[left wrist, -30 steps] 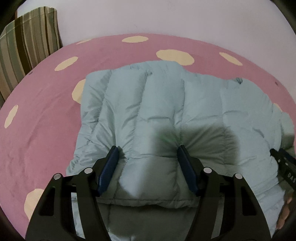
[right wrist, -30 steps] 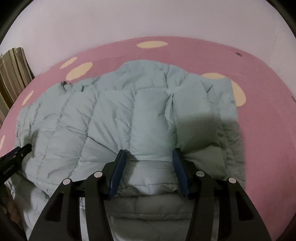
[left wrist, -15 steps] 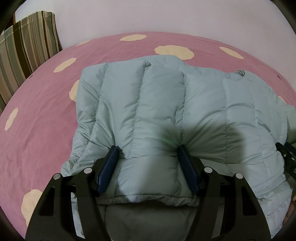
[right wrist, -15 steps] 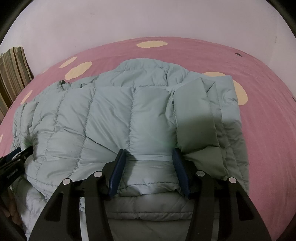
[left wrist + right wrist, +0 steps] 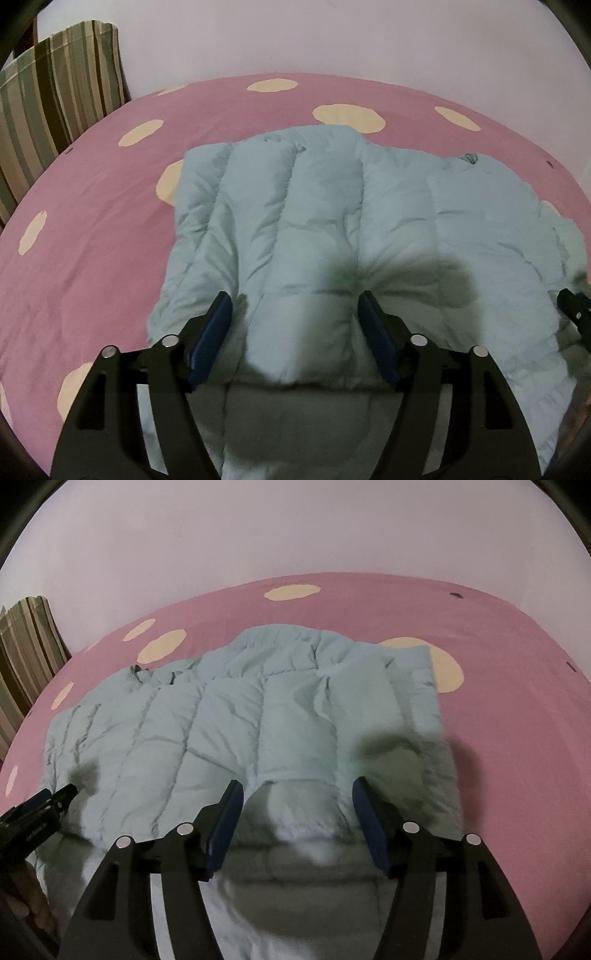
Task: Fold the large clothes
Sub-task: 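Grasp the hem with both tools and lift it toward the collar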
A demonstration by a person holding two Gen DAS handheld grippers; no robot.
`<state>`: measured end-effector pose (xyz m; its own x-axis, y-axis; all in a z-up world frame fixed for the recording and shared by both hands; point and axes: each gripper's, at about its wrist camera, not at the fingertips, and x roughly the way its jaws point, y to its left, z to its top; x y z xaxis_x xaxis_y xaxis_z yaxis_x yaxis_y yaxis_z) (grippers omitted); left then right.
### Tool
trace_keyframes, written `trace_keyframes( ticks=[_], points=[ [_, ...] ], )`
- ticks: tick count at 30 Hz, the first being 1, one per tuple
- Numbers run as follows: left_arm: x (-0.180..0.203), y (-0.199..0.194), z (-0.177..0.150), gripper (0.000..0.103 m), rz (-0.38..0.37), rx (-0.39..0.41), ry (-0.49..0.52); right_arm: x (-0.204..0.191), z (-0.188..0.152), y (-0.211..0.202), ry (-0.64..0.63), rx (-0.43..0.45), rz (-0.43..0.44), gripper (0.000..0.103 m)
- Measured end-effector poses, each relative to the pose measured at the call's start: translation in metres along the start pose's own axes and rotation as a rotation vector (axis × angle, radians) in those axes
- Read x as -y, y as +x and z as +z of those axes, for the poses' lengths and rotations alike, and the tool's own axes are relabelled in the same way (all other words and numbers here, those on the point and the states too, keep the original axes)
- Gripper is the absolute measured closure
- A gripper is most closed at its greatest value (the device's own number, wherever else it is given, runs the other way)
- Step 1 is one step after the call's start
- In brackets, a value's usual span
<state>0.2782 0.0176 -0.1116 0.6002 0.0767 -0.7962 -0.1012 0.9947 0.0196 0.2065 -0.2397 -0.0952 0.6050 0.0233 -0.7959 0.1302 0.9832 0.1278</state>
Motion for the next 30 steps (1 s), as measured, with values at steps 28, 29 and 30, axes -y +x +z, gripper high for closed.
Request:
trace_keyframes(
  ticks=[28,29,30],
  points=[
    [-0.15,-0.163,-0.219,0.027,-0.196,-0.098,-0.211,0.119,-0.184,-0.165,0.161,-0.09,0.044,0.037],
    [-0.148,-0.165,-0.222,0.027,-0.194,-0.09,-0.206,0.121,-0.189,-0.165,0.171,-0.096,0.054,0.037],
    [-0.145,-0.166,-0.222,0.027,-0.195,-0.09,-0.191,0.121,-0.194,-0.165,0.185,-0.101,0.075,0.037]
  ],
)
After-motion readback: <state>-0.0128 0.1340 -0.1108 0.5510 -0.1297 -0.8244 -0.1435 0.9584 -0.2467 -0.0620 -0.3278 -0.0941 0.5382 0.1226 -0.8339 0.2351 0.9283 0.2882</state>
